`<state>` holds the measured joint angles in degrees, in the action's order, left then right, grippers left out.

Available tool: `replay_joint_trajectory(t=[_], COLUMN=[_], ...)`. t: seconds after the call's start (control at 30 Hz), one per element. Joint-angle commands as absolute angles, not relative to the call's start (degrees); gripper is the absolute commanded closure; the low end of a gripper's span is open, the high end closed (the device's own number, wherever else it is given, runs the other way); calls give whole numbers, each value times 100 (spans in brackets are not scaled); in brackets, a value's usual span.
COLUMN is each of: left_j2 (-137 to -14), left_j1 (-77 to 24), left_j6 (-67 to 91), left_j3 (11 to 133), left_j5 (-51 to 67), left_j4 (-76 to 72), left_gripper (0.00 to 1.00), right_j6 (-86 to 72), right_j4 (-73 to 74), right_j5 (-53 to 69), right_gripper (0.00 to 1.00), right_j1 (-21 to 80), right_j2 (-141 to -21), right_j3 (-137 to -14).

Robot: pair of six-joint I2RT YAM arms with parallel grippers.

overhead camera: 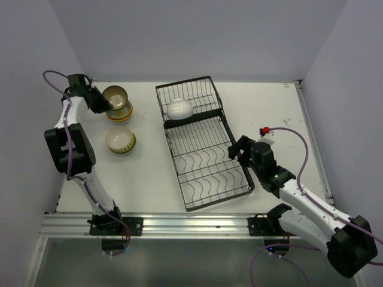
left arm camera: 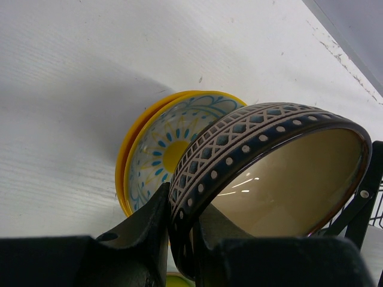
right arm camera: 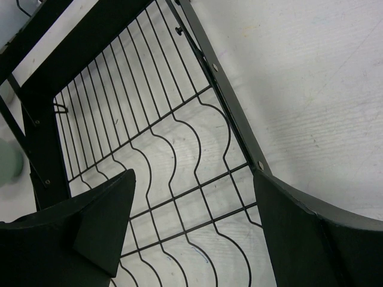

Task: Unload the bowls from the dish rack

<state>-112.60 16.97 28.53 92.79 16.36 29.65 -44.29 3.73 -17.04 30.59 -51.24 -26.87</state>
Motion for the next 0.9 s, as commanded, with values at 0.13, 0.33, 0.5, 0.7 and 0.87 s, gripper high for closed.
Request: replay_joint_trajectory(t=[0.13, 0.33, 0.5, 0.7, 0.87], left_j2=[-11153, -11136, -11101, -11118, -11083], left_j1=[1749, 1767, 1784, 1802, 1810], left_j6=[2900, 2900, 2883, 2892, 2918], left_j3=[9396, 9290, 9246, 9229, 9220], left_j5=[1872, 1854, 1872, 1916, 1960], left_j4=[2733, 2698, 2698, 2716, 2672], left_gripper=[79, 76, 75, 71, 71], right_j6=[-4377, -4421, -4447, -4465, -4474], right_j4=[97, 35, 35, 26, -114], right_j5=[-1644, -1573, -1547, -1512, -1520], right_gripper=[16, 16, 16, 16, 16], right_j1=[2988, 2971, 2953, 2936, 2927], right_j2=[-5203, -5282, -5326, -5344, -5352], right_j3=[-2611, -2549, -2514, -2443, -2408])
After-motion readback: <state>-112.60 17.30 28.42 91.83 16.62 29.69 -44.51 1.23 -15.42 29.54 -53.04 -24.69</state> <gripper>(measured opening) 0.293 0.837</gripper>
